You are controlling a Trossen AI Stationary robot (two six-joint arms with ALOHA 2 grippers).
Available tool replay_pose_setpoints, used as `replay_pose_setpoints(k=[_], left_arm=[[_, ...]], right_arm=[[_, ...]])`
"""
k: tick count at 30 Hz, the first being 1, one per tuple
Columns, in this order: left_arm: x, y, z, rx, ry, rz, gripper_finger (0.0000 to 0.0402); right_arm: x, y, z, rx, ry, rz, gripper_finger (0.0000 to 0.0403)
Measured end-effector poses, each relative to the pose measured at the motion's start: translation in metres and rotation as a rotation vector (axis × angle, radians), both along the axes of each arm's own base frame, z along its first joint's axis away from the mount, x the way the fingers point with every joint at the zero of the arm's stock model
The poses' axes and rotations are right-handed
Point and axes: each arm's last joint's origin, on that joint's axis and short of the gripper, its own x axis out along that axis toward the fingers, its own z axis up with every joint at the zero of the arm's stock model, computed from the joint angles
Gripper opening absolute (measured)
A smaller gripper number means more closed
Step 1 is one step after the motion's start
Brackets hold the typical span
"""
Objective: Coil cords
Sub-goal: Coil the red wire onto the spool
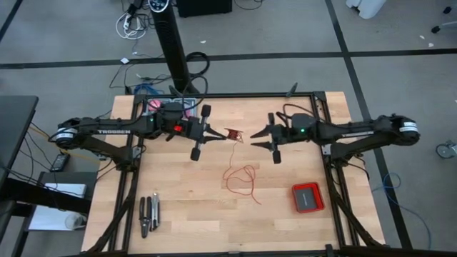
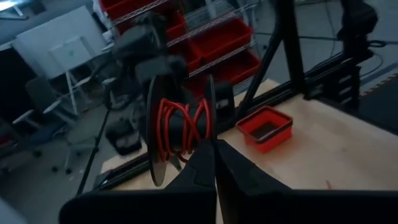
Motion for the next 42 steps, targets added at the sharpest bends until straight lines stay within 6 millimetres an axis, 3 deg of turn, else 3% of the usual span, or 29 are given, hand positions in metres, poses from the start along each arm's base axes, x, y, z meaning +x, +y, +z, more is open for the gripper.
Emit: replay_pose_setpoints(k=[14, 28, 42], left_arm=[[0.0, -0.001, 0.003, 0.0, -0.034, -0.024, 0.0], [0.012, 0.001, -0.003, -0.003, -0.061, -0.018, 0.0], [0.018, 0.002, -0.008, -0.026, -0.056, -0.017, 0.0]], right_arm=[[0.037, -0.014, -0.031, -0.09, -0.055, 0.135, 0.0102], [0.047, -0.019, -0.043, -0.07, -0.086, 0.145, 0.0096], [0.047, -0.018, -0.041, -0.065, -0.1, 0.188, 0.0077]])
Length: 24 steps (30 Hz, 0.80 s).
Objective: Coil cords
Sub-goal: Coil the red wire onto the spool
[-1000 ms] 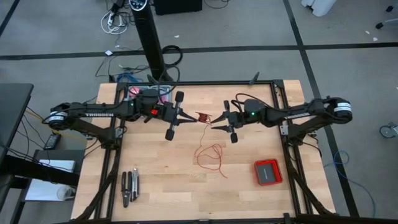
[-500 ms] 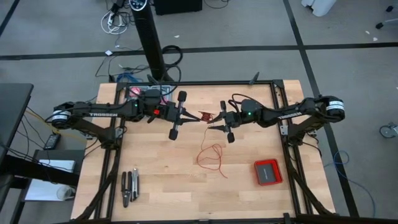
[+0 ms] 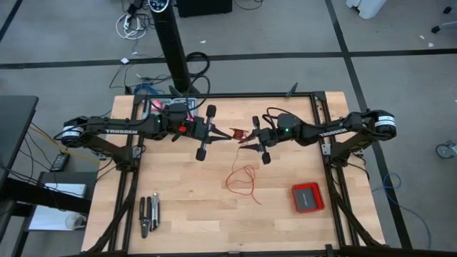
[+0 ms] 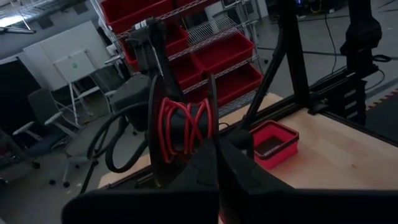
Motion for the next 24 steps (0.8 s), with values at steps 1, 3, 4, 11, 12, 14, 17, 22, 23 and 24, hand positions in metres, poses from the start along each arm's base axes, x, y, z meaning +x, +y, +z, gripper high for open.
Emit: replay_pose_setpoints(k=[1, 3, 4, 11, 12, 14, 17, 22, 23, 24], left_arm=[[0.0, 0.0, 0.0, -0.002, 0.001, 0.0, 0.0], [0.0, 0.0, 0.0, -0.003, 0.001, -0.002, 0.0], [0.0, 0.0, 0.0, -0.003, 0.0, -0.006, 0.0], [0.0, -0.001, 0.0, -0.005, 0.0, -0.039, 0.0], [0.0, -0.002, 0.0, -0.008, 0.001, -0.066, 0.0], [-0.001, -0.003, 0.0, -0.024, 0.006, -0.118, 0.0], [-0.001, -0.003, -0.002, -0.038, 0.016, -0.192, 0.0], [-0.001, -0.002, -0.001, -0.071, 0.021, -0.207, 0.0], [-0.001, -0.002, -0.001, -0.077, 0.023, -0.207, 0.0], [-0.001, -0.002, -0.001, -0.082, 0.024, -0.208, 0.0]], right_arm=[[0.0, 0.0, 0.0, 0.0, 0.0, 0.002, 0.0075], [0.0, 0.0, 0.0, 0.0, 0.002, 0.002, 0.0071], [0.0, 0.0, 0.0, 0.0, 0.001, 0.002, 0.0068], [0.0, 0.0, -0.001, -0.038, 0.004, 0.014, 0.0007], [0.0, 0.0, -0.001, -0.046, -0.002, 0.014, 0.0008], [0.001, 0.0, 0.002, -0.062, -0.013, 0.014, 0.0007], [0.007, -0.002, 0.009, -0.109, -0.009, 0.017, 0.0003], [0.017, -0.002, 0.027, -0.142, 0.001, 0.026, 0.0003], [0.019, -0.002, 0.029, -0.152, 0.008, 0.031, 0.0002], [0.02, -0.001, 0.03, -0.16, 0.018, 0.035, 0.0002]])
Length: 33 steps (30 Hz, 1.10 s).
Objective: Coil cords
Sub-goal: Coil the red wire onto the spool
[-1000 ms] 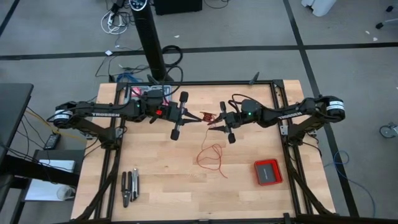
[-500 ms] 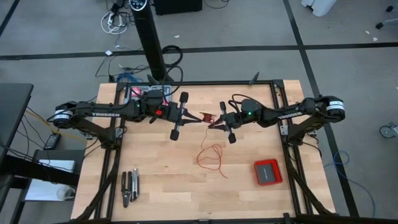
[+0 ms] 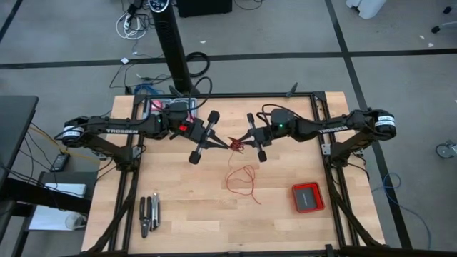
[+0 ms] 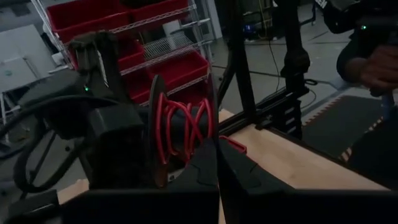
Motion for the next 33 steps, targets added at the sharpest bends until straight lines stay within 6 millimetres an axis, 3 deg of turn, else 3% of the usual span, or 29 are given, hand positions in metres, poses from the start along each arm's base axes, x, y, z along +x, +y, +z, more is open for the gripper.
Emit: replay_pose_setpoints(k=[14, 25, 33], left_arm=[[0.005, -0.004, 0.005, 0.019, -0.1, -0.016, 0.0], [0.037, -0.002, -0.028, -0.05, -0.081, -0.101, 0.0], [0.041, -0.003, -0.037, -0.09, -0.042, -0.198, 0.0]], right_arm=[[0.006, 0.013, 0.007, -0.191, -0.045, -0.258, 0.0001], [0.006, 0.011, 0.005, -0.33, 0.009, -0.3, 0.0], [0.002, 0.019, 0.012, -0.404, 0.0, -0.316, 0.0]])
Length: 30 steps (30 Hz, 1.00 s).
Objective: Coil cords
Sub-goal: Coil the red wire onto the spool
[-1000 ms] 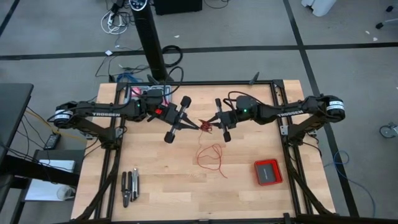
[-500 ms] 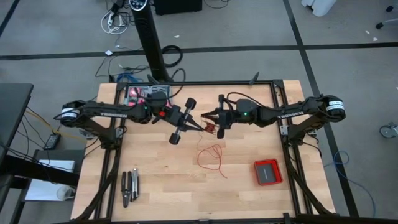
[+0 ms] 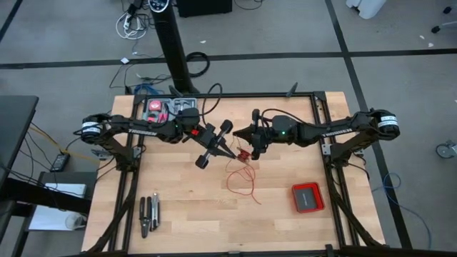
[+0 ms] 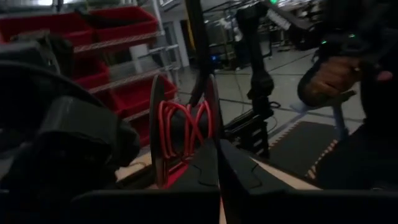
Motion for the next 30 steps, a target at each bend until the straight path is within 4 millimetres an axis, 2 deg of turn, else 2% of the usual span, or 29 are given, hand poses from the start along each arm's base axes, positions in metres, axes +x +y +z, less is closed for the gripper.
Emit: replay_pose_setpoints(k=[5, 13, 17, 23, 30], left_arm=[[-0.002, 0.0, 0.0, -0.001, 0.01, -0.079, 0.0], [-0.009, 0.011, -0.014, -0.035, 0.029, -0.032, 0.0], [-0.013, 0.017, -0.019, -0.066, 0.018, 0.02, 0.0], [-0.015, 0.016, -0.01, -0.059, -0.09, 0.044, 0.0], [-0.014, 0.017, -0.009, -0.041, -0.112, 0.088, 0.0]], right_arm=[[-0.005, 0.014, 0.01, -0.055, -0.032, 0.049, 0.0], [-0.005, 0.034, 0.012, -0.106, -0.046, 0.131, 0.0], [-0.005, 0.033, 0.013, -0.116, -0.054, 0.127, 0.0], [-0.004, 0.026, 0.012, -0.015, -0.056, 0.192, 0.0], [-0.004, 0.03, 0.012, -0.035, -0.054, 0.131, 0.0]])
